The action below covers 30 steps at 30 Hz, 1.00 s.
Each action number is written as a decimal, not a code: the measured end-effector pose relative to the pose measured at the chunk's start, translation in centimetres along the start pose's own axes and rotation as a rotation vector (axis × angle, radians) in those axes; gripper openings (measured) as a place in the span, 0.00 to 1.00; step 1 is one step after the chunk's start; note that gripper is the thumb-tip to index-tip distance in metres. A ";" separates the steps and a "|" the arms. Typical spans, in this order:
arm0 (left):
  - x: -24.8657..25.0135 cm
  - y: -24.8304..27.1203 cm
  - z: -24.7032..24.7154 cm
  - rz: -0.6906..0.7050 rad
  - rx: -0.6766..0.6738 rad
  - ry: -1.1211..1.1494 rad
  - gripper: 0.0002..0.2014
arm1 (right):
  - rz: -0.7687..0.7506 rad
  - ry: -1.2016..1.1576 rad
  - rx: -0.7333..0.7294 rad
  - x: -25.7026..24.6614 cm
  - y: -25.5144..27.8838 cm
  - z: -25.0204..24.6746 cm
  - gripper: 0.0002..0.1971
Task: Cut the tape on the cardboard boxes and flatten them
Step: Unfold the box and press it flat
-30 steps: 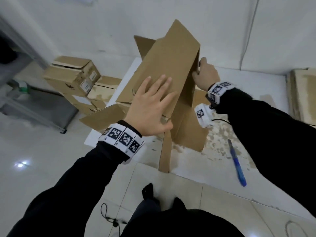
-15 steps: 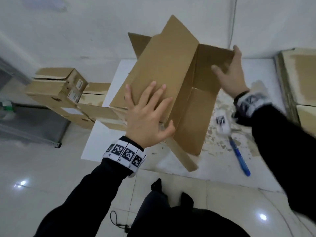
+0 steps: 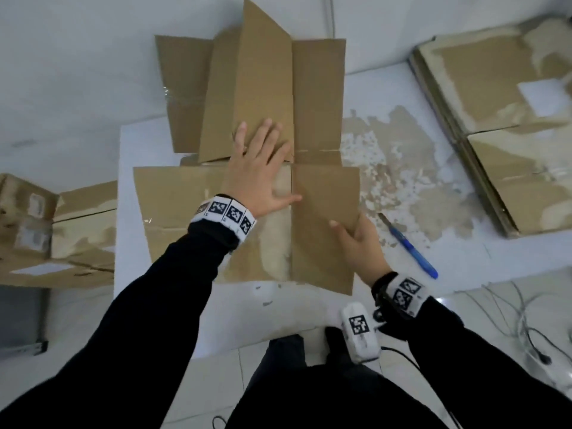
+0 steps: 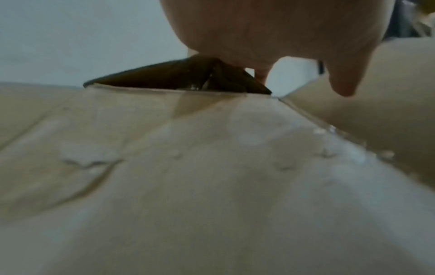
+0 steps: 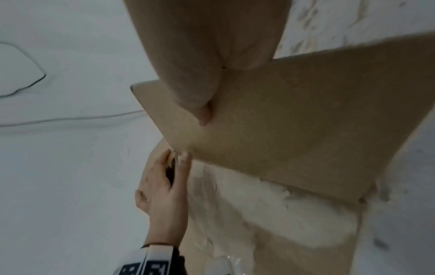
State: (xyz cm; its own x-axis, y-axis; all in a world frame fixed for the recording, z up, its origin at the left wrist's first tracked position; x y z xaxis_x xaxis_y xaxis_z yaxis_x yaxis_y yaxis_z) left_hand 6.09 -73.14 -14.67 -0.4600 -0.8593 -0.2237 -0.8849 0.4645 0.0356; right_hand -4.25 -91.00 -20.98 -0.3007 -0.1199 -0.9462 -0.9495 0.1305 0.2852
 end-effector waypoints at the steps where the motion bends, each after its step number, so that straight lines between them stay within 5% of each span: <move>1: 0.1 -0.2 1.0 0.036 -0.048 -0.046 0.53 | 0.007 0.031 0.001 0.0 -0.1 -0.3 0.14; 9: 2.6 -0.5 8.2 0.091 -0.330 0.001 0.55 | 0.157 0.295 0.049 2.9 -3.3 -0.7 0.23; 14: 3.2 0.9 8.8 0.033 -0.246 -0.023 0.50 | 0.161 0.786 0.213 4.8 -3.9 -0.7 0.38; 16: 4.7 3.2 9.9 0.075 -0.222 0.099 0.43 | 0.034 1.037 0.091 5.0 -3.3 2.5 0.38; 19: 5.6 6.9 12.6 0.095 -0.374 0.388 0.36 | -0.113 1.054 -0.264 5.8 -2.2 9.3 0.30; 21: 3.5 8.5 14.4 0.068 -0.473 0.463 0.37 | -0.125 1.100 -0.315 6.7 -2.2 10.3 0.31; 25: -2.3 11.7 16.4 -0.039 -0.470 0.553 0.41 | -0.037 1.102 -0.128 8.4 -2.7 4.8 0.33; 30: -2.3 11.5 13.6 -0.169 -0.430 0.564 0.35 | -0.064 1.030 0.020 6.2 -3.4 2.9 0.28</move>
State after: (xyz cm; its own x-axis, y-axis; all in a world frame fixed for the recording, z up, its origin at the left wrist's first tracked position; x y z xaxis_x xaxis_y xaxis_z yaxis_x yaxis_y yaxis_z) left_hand -2.09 -62.92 -26.96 -0.1799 -0.9454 0.2716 -0.8445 0.2900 0.4502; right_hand -2.59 -89.34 -28.23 -0.1896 -0.9108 -0.3667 -0.9675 0.1098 0.2276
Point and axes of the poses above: each hand's wrist, its own y-axis away from the middle knuckle, its own z-axis out of the palm, x = y × z, the point moved 4 cm from there along -y, towards the middle knuckle, and after that the axes turned 1 degree about z, right-handed, at the moved point
